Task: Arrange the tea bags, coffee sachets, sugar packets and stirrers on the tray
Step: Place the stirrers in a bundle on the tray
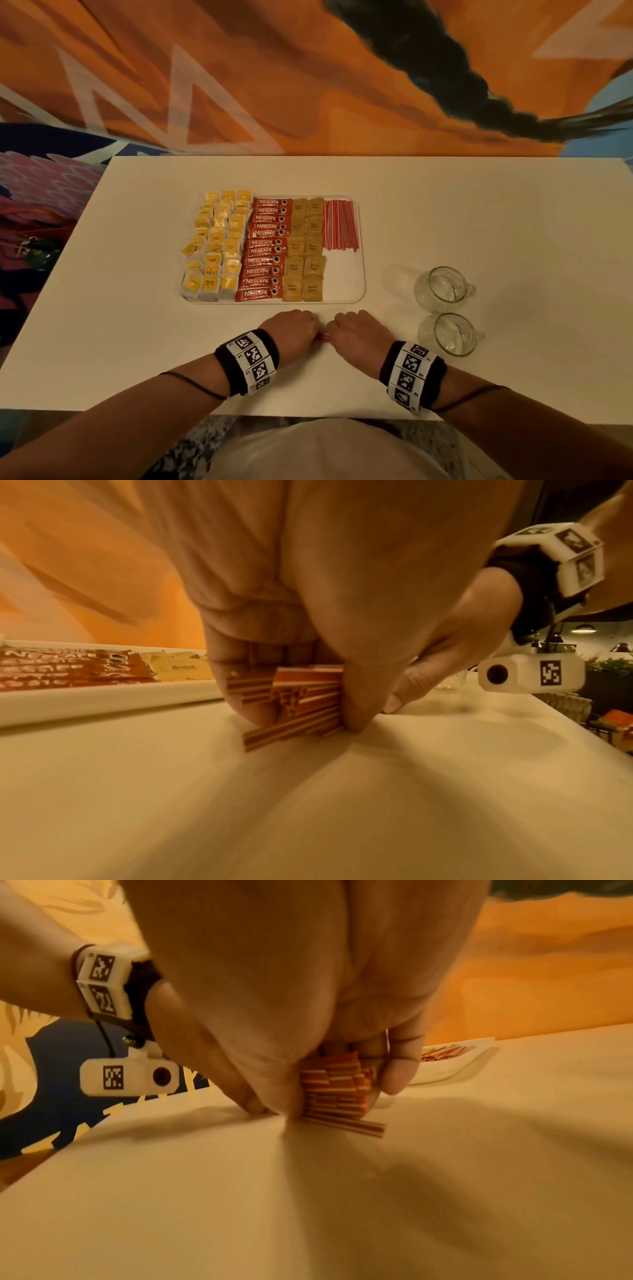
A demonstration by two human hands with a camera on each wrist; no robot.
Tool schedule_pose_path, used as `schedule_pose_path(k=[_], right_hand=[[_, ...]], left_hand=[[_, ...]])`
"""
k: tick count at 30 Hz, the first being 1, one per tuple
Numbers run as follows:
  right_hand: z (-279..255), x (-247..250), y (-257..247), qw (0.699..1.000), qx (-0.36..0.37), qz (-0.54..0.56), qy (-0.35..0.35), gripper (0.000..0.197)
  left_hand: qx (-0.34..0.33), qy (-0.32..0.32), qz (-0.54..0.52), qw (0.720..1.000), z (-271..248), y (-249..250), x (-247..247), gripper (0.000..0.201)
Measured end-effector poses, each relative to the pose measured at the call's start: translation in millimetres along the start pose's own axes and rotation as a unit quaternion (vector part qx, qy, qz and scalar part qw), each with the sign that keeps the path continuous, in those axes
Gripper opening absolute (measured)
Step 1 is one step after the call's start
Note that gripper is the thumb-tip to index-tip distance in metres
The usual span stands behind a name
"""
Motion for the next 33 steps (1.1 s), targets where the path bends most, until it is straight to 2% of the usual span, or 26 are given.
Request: schedule_pose_path(k=[1,3,5,11,16,22,27,30,33], right_hand=[[-0.5,2.3,1.4,1.0,0.004,0.009,-0.018,0.009],[-0.4,-0.4,6.0,0.998,0.003,0.026,-0.06,0.022],[-0.8,-0.7,9.9,0.998,-0.003,0.034,-0.059,0.029],[-3.1,-3.0,11.7,0.999,-0.007,0.039,-0.035,0.027],[0.4,7.1,26.8,0.993,-0.006,0.111,-0.047,0.027],[5.5,21.5,43.6,0.978,0.014,0.193,-0.075,0.024],[10.1,47.9,73.6,0.95,0.022,0.308,-0.043,0.026],[13.6,60.3,93.9,0.904,-0.051,0.425,0.01,0.029],[18.5,68.4,101.1,0.868,-0.141,0.474,0.053,0.049]], left_hand=[[0.001,0.001,-0.003,1.0,0.2,0.3,0.0,0.025],[-0.004,0.004,-0.005,1.0,0.5,-0.6,-1.7,0.027],[-0.009,0.001,-0.005,1.0,1.0,-1.9,-3.8,0.03],[-0.015,0.005,-0.007,1.0,-0.6,-4.1,-4.0,0.032],[-0.006,-0.02,-0.058,0.998,-3.1,-9.0,2.9,0.029],[-0.042,0.028,-0.113,0.992,2.9,-13.9,15.0,0.028],[-0.074,0.057,-0.209,0.973,5.6,-22.0,22.4,0.025],[-0.063,0.091,-0.28,0.954,3.7,-20.8,32.5,0.025],[-0.045,0.12,-0.353,0.927,6.2,-21.2,38.5,0.029]])
Point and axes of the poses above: each hand's wrist, its own z-axis towards the middle knuckle, its own x-axis out of the back of the hand, y = z × x, the point moved 3 cm from there along z, towards the middle knuckle, and after that the axes turned 15 degrees about -z, right-handed, at the moved point
